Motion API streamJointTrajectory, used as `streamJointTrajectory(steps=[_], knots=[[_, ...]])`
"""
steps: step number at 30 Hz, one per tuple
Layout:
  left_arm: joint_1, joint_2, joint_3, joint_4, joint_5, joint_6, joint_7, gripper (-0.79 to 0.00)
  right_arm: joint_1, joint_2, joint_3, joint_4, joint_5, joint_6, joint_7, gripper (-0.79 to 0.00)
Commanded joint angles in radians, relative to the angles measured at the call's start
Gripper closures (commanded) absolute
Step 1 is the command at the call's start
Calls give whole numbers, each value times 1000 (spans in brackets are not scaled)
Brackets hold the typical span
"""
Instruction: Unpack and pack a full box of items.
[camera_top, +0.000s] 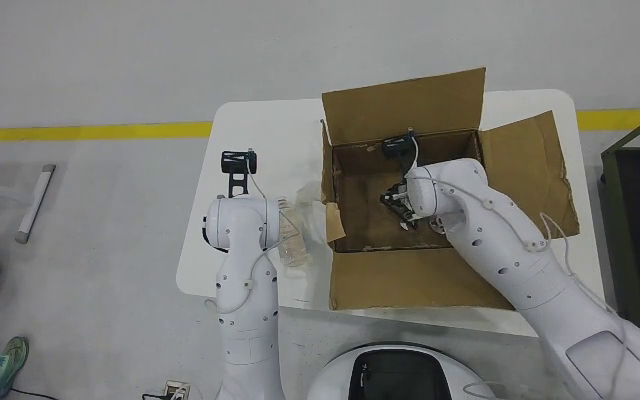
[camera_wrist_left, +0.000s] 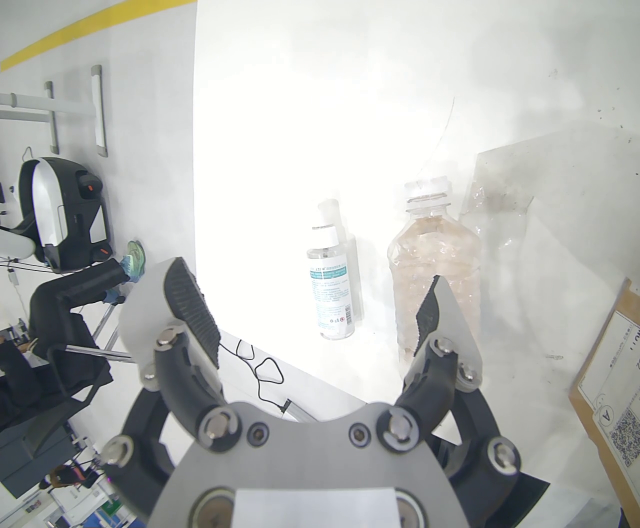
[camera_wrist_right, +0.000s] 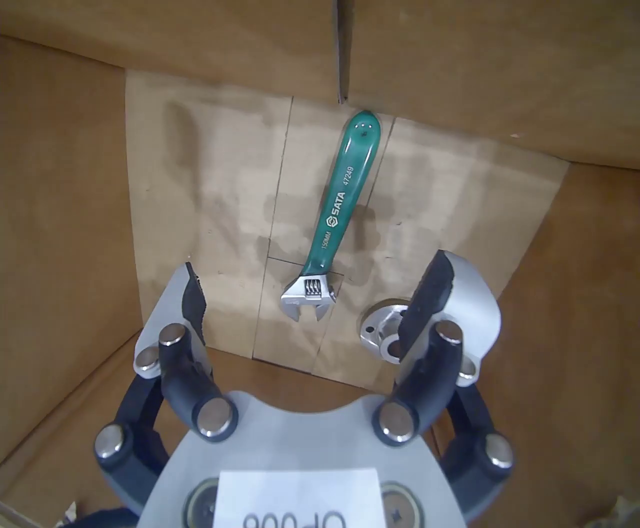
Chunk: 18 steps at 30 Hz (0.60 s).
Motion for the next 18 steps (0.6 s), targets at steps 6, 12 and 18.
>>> streamJointTrajectory(steps=[6,12,18], knots=[[0,0,0,0,0,0,0,-785,16,-17,-6,45,-23,-1,1,-785],[0,0,0,0,0,0,0,-785,5,-17,-12,43,-30,-17,-22,-785],[0,0,0,0,0,0,0,-785,4,-33,-56,58,-64,-6,-34,-785]])
